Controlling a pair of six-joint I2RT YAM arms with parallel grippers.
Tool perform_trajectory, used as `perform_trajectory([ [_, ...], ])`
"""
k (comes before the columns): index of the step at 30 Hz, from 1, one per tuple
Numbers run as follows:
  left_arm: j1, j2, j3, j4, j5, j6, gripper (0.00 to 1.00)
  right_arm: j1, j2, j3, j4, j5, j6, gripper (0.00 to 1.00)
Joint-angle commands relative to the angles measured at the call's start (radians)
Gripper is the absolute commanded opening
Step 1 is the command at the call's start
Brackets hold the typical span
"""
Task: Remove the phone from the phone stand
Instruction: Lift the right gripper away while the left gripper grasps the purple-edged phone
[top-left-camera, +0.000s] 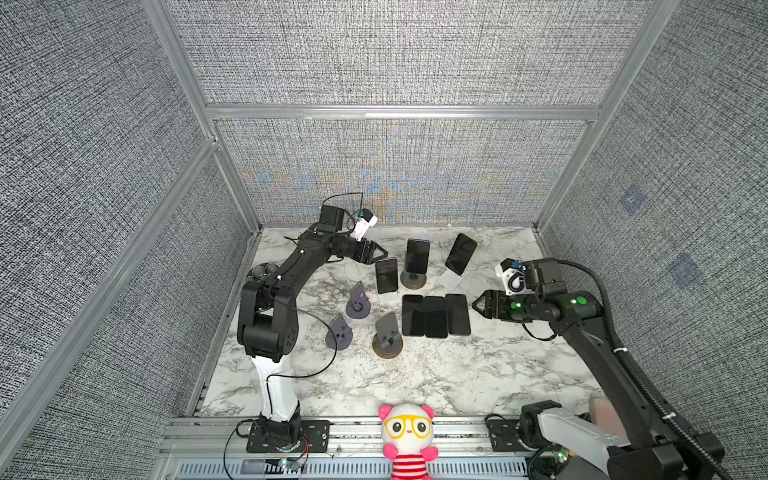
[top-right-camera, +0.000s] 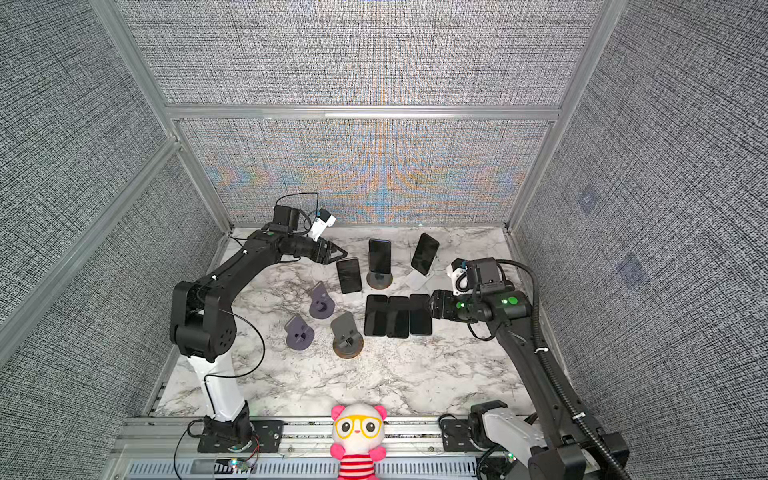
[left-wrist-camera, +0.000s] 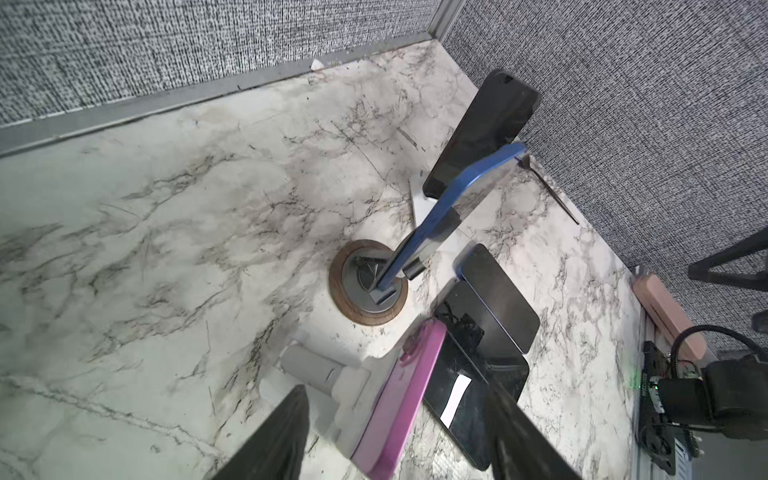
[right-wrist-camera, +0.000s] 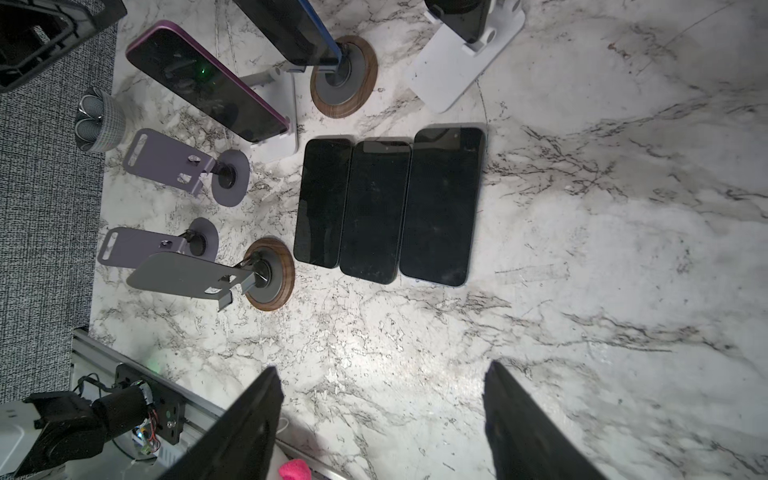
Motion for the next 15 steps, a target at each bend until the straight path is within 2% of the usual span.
perform_trajectory([
  [1,-0.007,-0.016,-0.042,0.017,-0.004,0.013,0.68,-0.001,-0.008,-0.006,-0.01,0.028,-0.001,0.72],
  [6,-0.008,-0.04,-0.127,0.076,0.009,-0.002,0.67,-0.002,-0.014,-0.016,-0.005,0.046,0.002,0.72],
  [15,-0.012,-0.023,-0.153,0.147,0.026,-0.034,0.56,-0.002,0.005,-0.012,-0.002,0.038,0.004,0.73],
])
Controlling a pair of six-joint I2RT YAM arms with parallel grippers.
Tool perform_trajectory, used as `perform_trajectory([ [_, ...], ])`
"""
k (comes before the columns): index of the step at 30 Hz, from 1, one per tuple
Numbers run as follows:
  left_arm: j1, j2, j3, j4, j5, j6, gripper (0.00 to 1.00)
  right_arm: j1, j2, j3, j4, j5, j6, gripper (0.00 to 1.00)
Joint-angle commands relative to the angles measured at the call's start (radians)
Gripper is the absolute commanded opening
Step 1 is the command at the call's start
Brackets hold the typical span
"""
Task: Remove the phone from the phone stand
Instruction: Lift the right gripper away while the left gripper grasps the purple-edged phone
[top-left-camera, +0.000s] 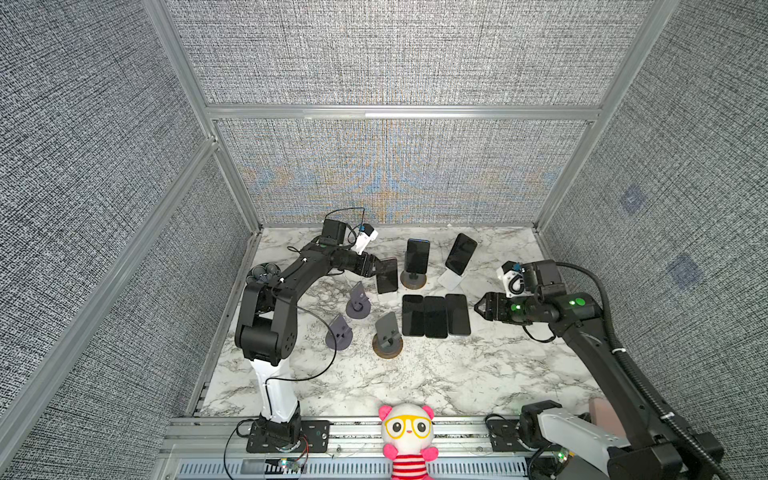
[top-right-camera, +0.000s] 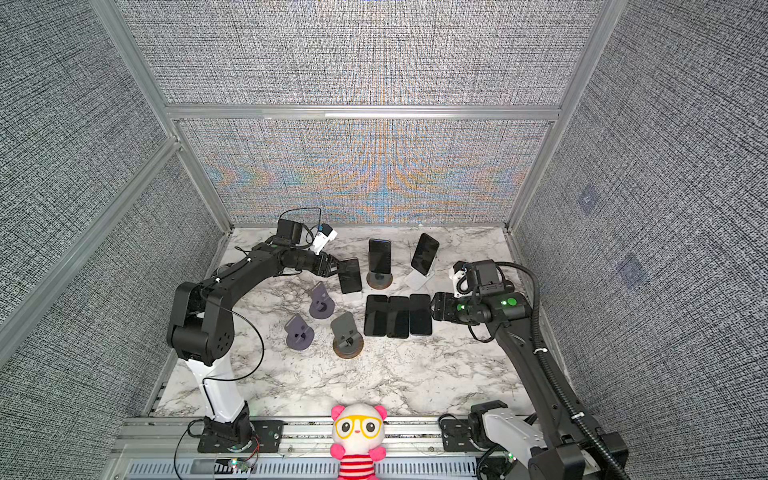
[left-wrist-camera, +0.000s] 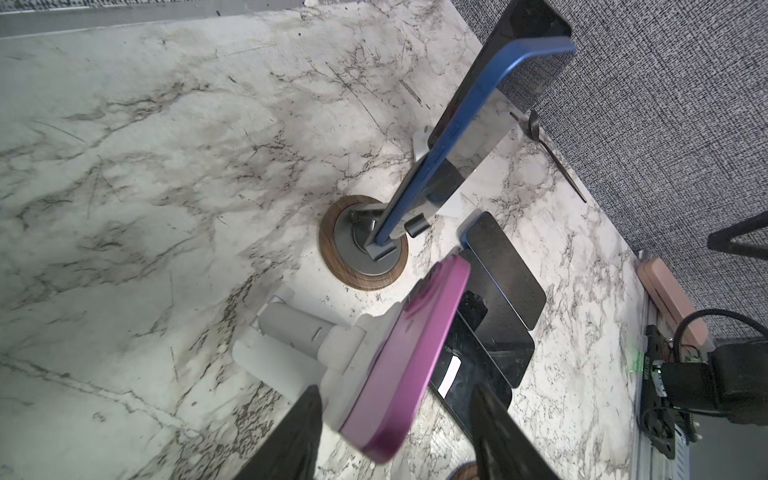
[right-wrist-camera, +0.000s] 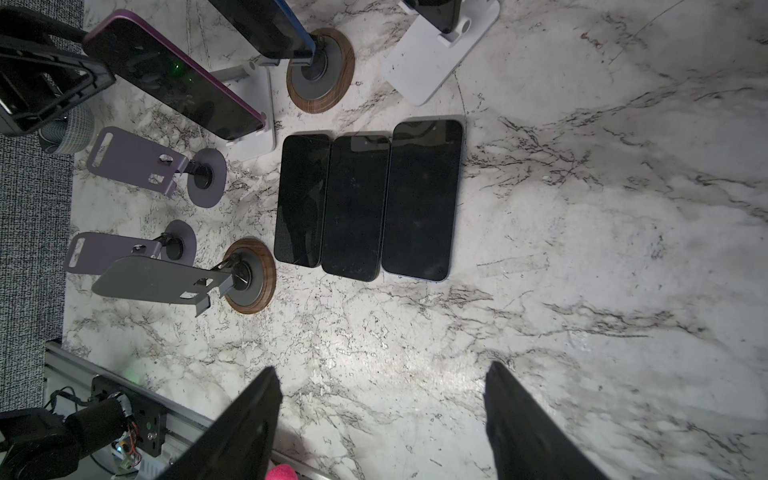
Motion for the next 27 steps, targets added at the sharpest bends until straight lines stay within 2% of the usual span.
perform_trajectory([
  [1,-0.001,0.011,0.004,0.058,0.028,-0.02,0.54,0.0,0.004,0.006,-0.003,0.003,0.004,0.73],
  [3,-0.001,0.019,0.004,0.073,0.039,-0.032,0.5,0.0,0.004,0.006,-0.004,0.002,0.003,0.73],
  [8,-0.001,0.035,0.01,0.091,0.055,-0.051,0.29,-0.002,0.0,0.0,-0.001,-0.004,0.01,0.73],
  [13,0.0,0.059,0.04,0.071,0.045,-0.068,0.18,-0.004,0.008,0.015,0.002,-0.021,0.009,0.73],
  [21,0.001,0.059,0.073,0.073,0.067,-0.114,0.09,-0.004,0.058,0.033,0.007,-0.074,-0.008,0.72],
  [27,0.003,0.008,0.119,-0.03,0.048,-0.103,0.05,0.001,0.086,0.074,0.004,-0.123,-0.039,0.72],
])
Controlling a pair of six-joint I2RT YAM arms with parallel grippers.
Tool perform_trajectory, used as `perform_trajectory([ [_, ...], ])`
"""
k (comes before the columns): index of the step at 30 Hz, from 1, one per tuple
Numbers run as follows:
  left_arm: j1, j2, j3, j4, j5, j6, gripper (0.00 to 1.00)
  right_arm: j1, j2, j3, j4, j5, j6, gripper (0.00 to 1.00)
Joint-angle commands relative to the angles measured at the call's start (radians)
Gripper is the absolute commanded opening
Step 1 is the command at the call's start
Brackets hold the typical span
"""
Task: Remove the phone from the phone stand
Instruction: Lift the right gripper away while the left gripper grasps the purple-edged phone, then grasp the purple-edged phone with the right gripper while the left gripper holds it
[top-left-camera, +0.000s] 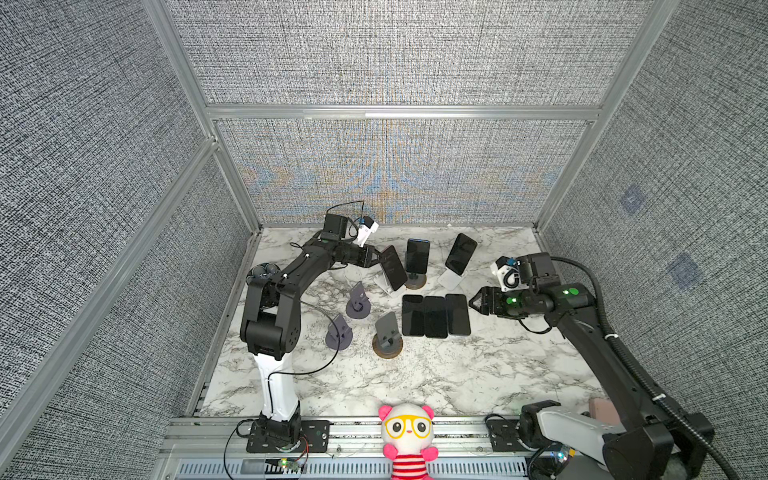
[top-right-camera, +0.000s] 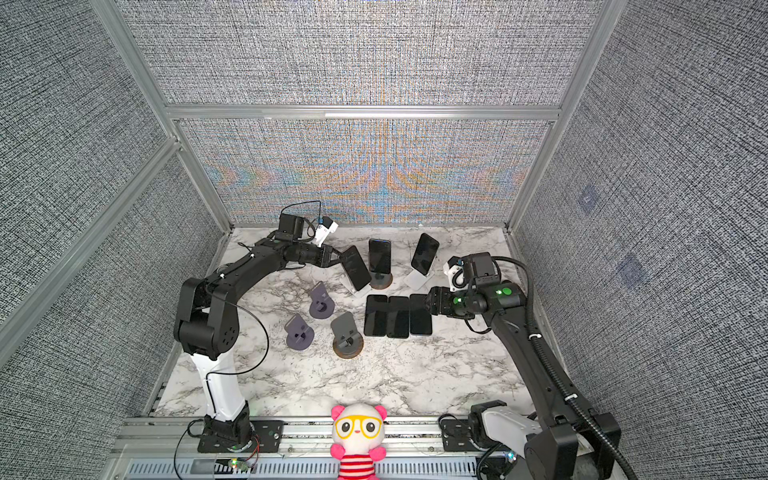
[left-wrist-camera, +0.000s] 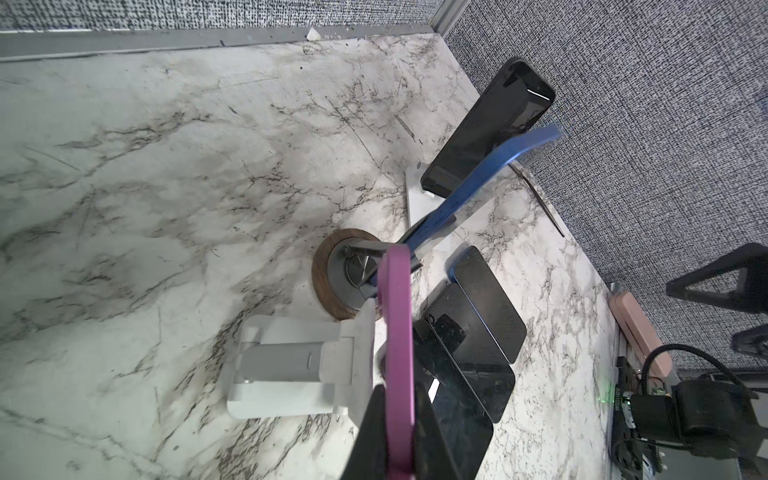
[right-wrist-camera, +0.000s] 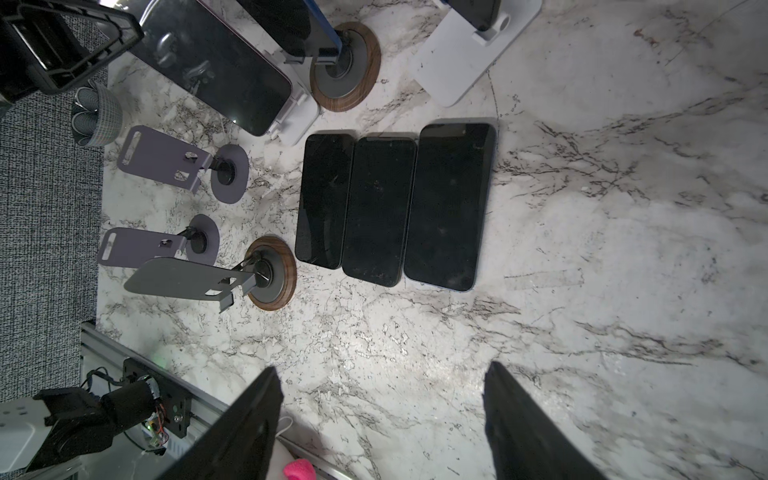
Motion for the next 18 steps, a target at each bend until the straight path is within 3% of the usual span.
perform_trajectory([
  [1,0.001,-0.042,0.035,-0.071,0.009,0.014,0.05,0.003,0.007,0.02,-0.002,-0.055,-0.031,0.71],
  [6,0.005,-0.045,0.157,-0.348,0.015,0.085,0.04,0.019,0.028,0.021,0.02,-0.135,-0.056,0.67],
  [15,0.004,-0.058,0.212,-0.592,0.242,0.243,0.0,0.086,0.122,0.048,0.146,-0.322,-0.143,0.56],
  [18,0.004,-0.051,0.214,-0.649,0.386,0.34,0.0,0.107,0.168,0.056,0.224,-0.405,-0.152,0.54],
])
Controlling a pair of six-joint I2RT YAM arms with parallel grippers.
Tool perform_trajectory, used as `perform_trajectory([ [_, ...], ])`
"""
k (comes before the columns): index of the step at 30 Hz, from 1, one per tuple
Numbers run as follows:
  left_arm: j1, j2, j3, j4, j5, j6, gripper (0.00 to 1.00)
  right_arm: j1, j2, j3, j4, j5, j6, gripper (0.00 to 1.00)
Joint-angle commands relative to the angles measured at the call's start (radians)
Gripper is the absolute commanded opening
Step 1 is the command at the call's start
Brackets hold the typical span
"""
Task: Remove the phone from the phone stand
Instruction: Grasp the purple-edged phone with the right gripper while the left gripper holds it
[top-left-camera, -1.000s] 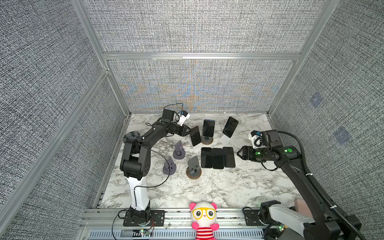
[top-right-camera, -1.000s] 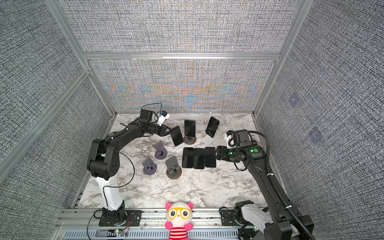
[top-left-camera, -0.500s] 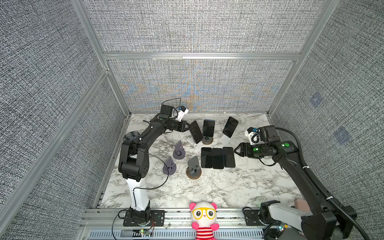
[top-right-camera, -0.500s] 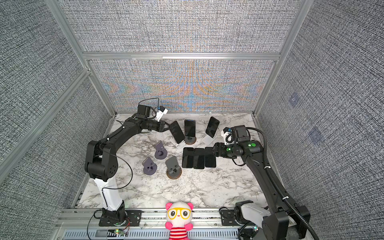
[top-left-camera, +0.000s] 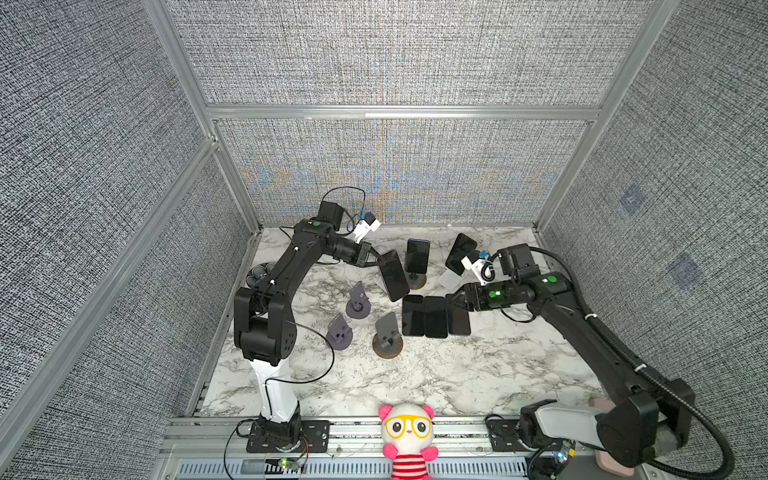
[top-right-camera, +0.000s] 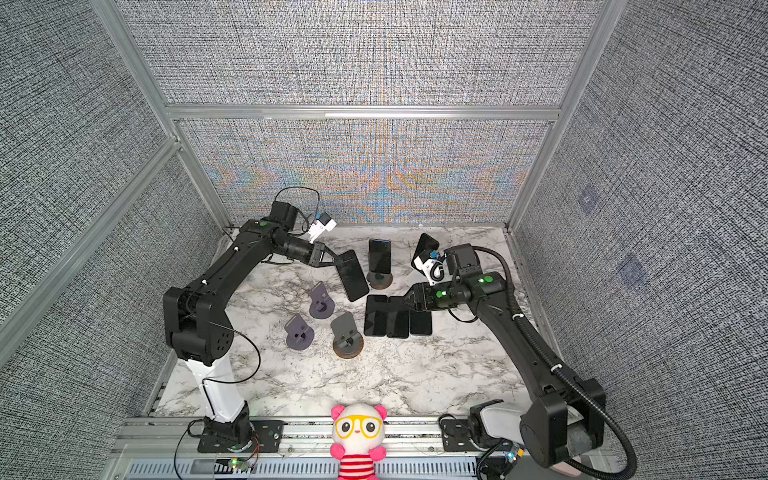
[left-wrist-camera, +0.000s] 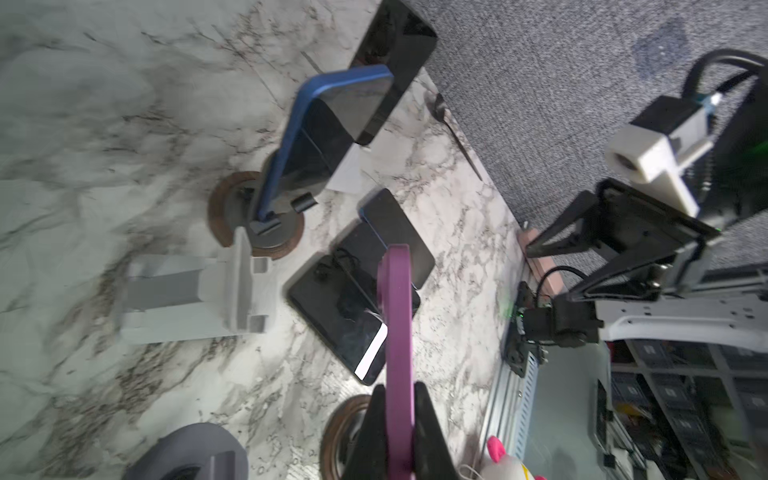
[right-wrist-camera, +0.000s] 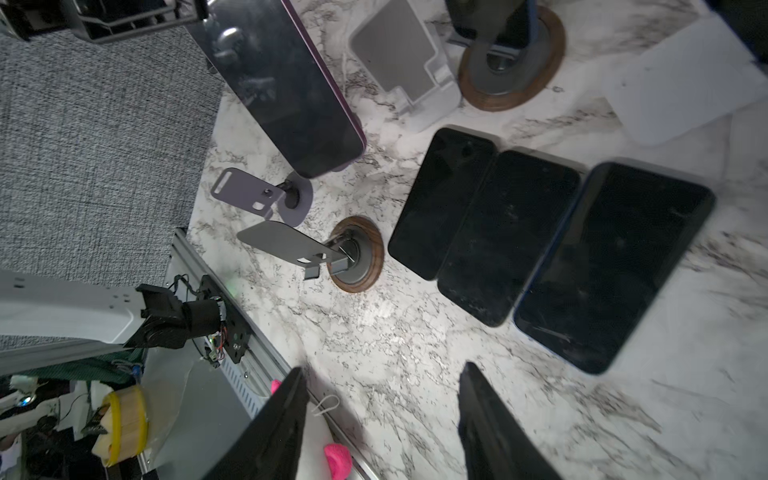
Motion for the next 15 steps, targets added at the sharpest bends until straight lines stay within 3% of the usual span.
perform_trajectory([
  [1,0.0,-0.001,0.008,-0.102,0.23,0.138,0.0,0.019,0.04,0.011,0.127,-0.161,-0.028,0.54],
  [5,-0.009,0.041,0.054,-0.279,0.333,0.324,0.0,0.024,0.112,0.025,0.207,-0.259,-0.006,0.55],
  [9,-0.023,0.102,0.131,-0.518,0.37,0.542,0.0,0.035,0.159,0.057,0.244,-0.293,-0.003,0.64],
  [13,-0.047,0.191,0.253,-0.84,0.405,0.832,0.0,0.091,0.215,0.098,0.267,-0.323,-0.006,0.67],
  [15,-0.049,0.225,0.288,-0.891,0.421,0.867,0.0,0.109,0.232,0.101,0.29,-0.332,0.007,0.66],
])
